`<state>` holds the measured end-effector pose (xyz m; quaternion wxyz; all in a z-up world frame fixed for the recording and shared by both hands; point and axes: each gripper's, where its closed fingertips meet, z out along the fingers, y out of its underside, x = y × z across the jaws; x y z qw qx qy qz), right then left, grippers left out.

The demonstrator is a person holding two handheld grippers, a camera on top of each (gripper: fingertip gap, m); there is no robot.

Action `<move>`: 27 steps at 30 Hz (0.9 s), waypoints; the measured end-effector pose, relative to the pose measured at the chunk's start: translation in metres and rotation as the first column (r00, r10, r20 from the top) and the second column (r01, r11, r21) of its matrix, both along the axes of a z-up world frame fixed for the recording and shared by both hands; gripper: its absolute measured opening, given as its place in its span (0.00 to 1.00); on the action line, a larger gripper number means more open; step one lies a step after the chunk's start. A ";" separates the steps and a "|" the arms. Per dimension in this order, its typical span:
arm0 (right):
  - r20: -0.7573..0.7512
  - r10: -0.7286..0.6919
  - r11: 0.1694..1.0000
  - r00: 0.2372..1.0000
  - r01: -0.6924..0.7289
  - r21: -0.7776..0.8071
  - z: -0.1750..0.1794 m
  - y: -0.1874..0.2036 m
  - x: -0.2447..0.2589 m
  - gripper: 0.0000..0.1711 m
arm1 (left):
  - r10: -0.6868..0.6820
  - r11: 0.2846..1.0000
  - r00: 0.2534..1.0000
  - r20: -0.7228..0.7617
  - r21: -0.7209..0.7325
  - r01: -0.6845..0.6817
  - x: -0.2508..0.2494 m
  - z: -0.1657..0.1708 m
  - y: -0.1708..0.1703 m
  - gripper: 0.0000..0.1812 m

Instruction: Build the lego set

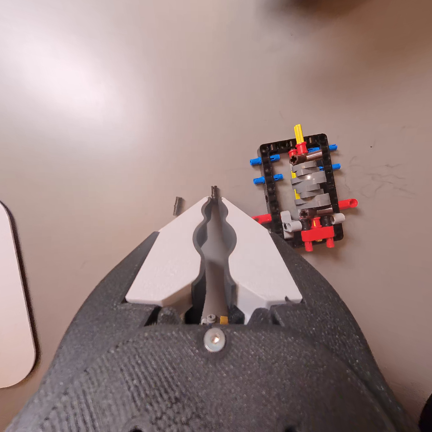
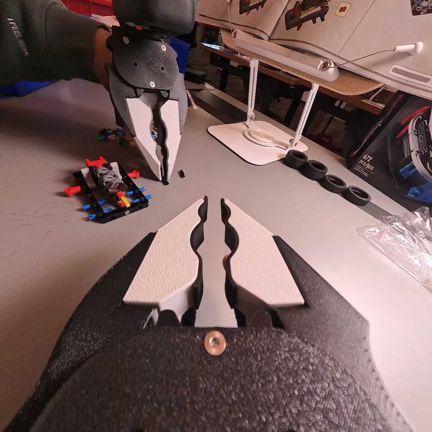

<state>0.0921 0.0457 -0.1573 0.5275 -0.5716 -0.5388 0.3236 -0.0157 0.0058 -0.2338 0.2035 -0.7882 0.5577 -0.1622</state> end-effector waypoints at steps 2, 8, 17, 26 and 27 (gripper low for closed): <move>-0.002 0.000 1.000 1.000 0.000 0.001 0.001 0.000 0.000 0.05 | 0.001 1.000 1.000 -0.002 0.000 -0.001 0.000 0.000 0.000 0.02; -0.009 0.003 1.000 1.000 -0.003 0.001 0.002 -0.001 0.000 0.05 | 0.051 0.998 0.998 0.025 0.043 -0.052 -0.001 0.009 0.005 0.09; -0.081 0.011 1.000 0.997 -0.010 0.008 0.020 -0.006 0.002 0.06 | 0.300 0.821 0.859 0.416 0.345 -0.454 -0.059 0.170 -0.025 0.16; -0.122 -0.016 1.000 0.992 0.014 -0.020 0.024 0.002 0.003 0.00 | 0.730 0.342 0.537 0.422 0.455 -0.822 -0.274 0.228 -0.174 0.00; -0.129 -0.020 1.000 0.991 0.019 -0.014 0.025 0.003 0.004 0.00 | 0.790 0.317 0.491 0.366 0.442 -0.839 -0.297 0.218 -0.193 0.00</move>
